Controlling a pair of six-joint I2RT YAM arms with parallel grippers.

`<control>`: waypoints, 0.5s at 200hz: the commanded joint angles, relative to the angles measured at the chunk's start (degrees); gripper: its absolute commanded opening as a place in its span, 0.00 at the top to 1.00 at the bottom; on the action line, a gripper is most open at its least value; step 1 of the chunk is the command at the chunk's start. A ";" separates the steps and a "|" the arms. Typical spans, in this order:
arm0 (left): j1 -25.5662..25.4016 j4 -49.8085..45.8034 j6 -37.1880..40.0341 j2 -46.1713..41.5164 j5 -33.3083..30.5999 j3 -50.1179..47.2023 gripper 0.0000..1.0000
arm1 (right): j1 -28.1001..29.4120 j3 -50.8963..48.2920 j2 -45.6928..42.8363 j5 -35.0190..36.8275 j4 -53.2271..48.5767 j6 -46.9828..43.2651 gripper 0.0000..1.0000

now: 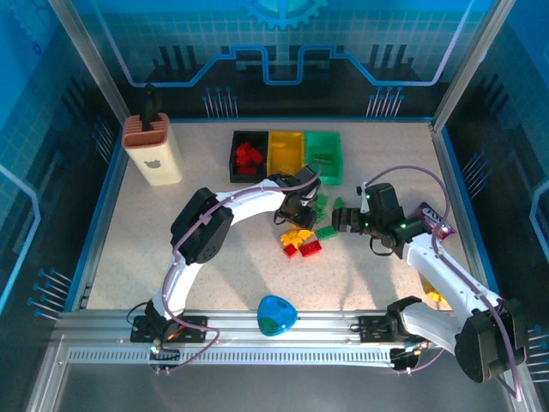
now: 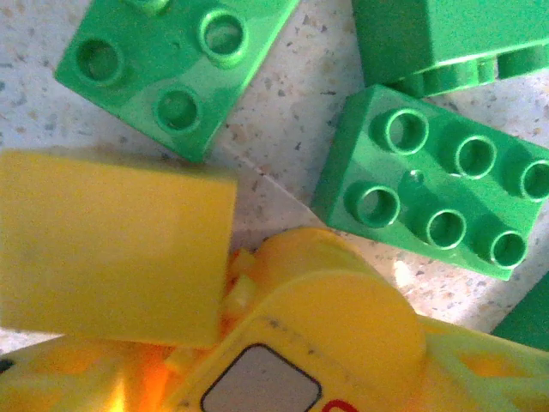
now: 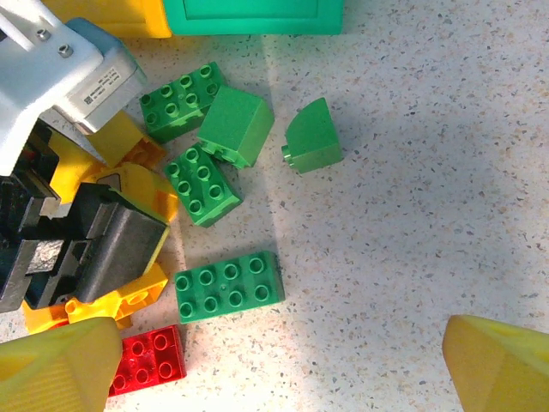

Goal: Sort the legos into containers by color
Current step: Pick up the lego from the center of the table.

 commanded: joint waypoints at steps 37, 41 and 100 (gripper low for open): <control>0.05 -1.68 1.23 -3.49 -1.16 -1.66 0.61 | -0.92 -0.95 -0.92 -1.13 0.78 0.94 0.04; 0.02 -1.73 1.26 -3.83 -1.09 -1.71 0.63 | -0.90 -1.00 -0.97 -1.16 0.75 0.90 0.03; 2.13 0.17 -0.51 -12.32 2.27 -2.67 0.68 | -1.10 -1.61 -1.86 -0.34 0.65 0.80 0.04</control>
